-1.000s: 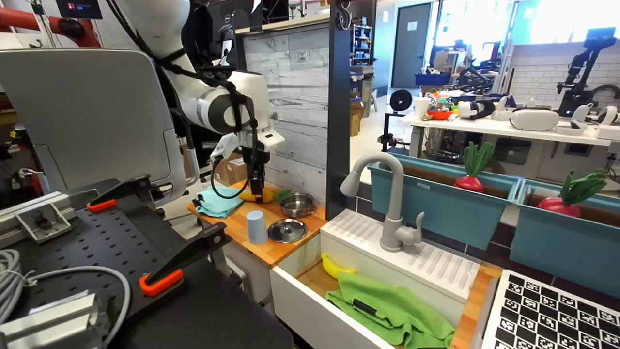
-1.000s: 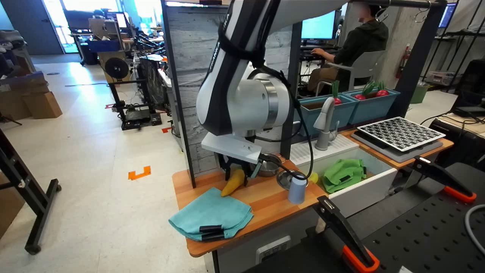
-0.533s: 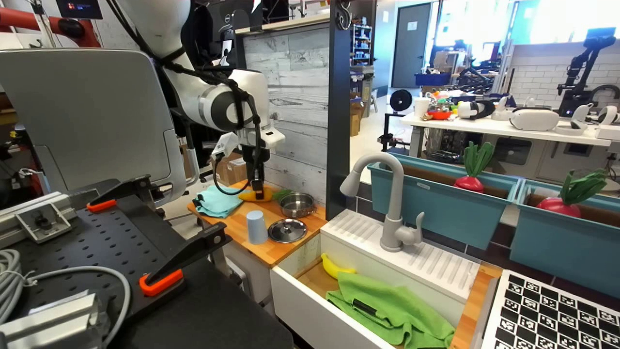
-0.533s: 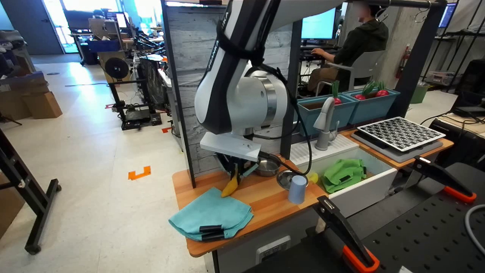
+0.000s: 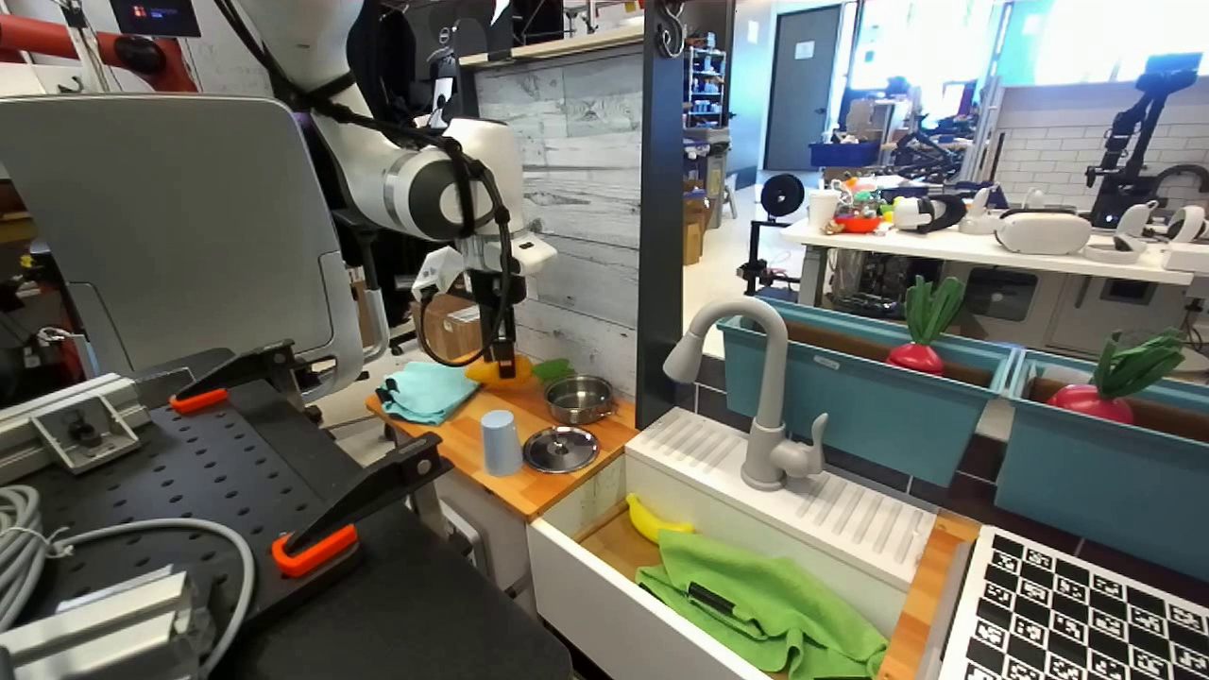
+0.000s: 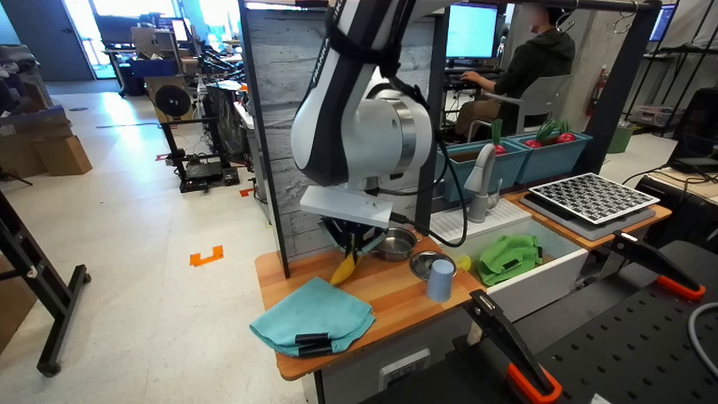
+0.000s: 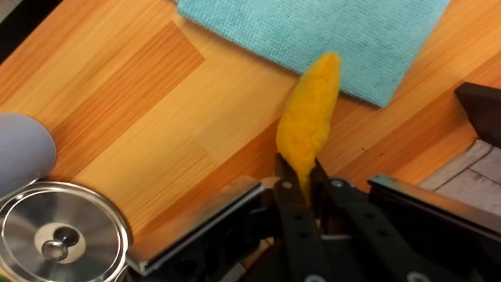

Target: Put the plush in the bowl, wipe the counter with the blue towel and move the faucet to the center

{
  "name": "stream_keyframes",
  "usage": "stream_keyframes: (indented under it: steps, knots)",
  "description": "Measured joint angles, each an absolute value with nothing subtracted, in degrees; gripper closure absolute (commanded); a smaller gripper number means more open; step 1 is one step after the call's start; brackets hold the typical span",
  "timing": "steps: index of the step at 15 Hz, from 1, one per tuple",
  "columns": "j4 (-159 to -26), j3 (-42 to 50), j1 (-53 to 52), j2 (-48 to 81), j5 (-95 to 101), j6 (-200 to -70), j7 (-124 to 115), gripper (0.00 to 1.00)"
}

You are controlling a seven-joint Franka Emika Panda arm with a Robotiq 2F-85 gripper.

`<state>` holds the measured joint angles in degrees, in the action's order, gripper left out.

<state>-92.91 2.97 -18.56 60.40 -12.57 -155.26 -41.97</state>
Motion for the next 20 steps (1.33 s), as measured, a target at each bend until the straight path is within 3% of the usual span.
stream_keyframes:
  steps: [7,20]
  knots:
    - [-95.8,1.8,-12.8,55.1,-13.3,-155.4,-39.7,0.97]
    - [-95.2,1.6,-6.5,57.2,-17.5,-155.3,-39.5,0.97]
